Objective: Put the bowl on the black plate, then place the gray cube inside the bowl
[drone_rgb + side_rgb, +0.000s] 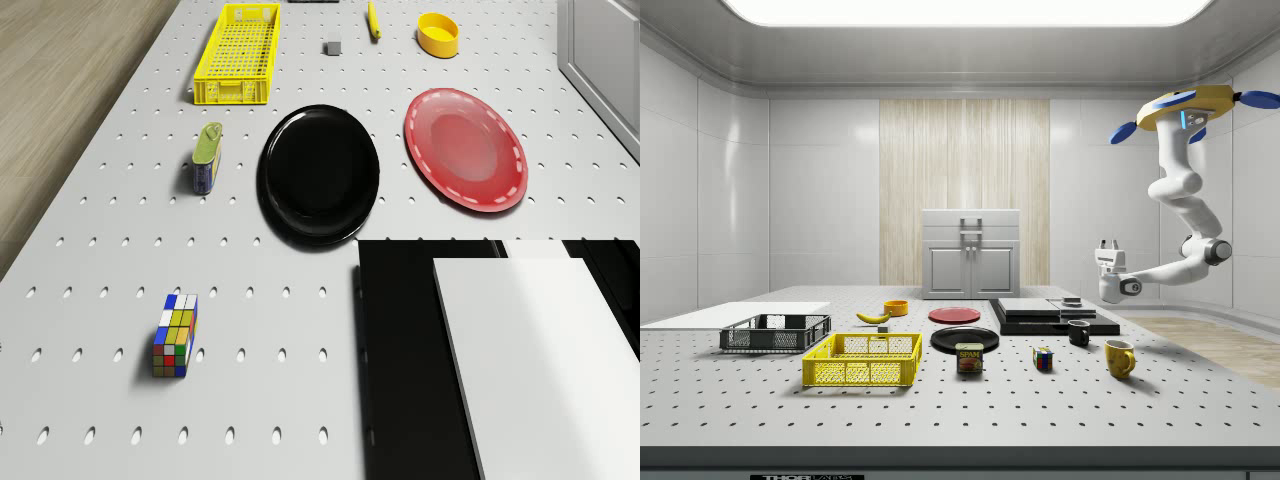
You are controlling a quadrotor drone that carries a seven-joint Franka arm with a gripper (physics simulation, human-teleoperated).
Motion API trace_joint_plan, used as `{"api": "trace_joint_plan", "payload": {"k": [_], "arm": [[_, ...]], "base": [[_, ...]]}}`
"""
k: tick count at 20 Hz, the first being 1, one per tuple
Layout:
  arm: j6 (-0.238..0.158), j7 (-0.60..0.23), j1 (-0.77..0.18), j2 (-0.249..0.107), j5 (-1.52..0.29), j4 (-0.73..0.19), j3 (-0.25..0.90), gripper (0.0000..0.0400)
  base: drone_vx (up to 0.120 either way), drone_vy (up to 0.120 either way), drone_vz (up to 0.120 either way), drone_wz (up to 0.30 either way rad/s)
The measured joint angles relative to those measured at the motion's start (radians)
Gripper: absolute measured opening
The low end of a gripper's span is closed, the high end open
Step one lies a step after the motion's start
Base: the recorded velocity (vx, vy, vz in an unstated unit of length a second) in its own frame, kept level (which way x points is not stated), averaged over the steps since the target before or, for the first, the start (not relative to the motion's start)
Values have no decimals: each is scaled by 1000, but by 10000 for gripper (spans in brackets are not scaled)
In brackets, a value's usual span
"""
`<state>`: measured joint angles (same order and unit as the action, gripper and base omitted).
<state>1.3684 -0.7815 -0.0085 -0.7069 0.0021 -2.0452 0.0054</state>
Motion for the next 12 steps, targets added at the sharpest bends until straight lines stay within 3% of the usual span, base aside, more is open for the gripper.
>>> {"api": "trace_joint_plan", "payload": {"k": [7, 12], "arm": [[5, 0, -1, -4, -2, -3, 2, 400], [9, -1, -2, -6, -7, -6, 6, 400]], "base": [[120, 0, 0, 0], [120, -120, 0, 0]]}}
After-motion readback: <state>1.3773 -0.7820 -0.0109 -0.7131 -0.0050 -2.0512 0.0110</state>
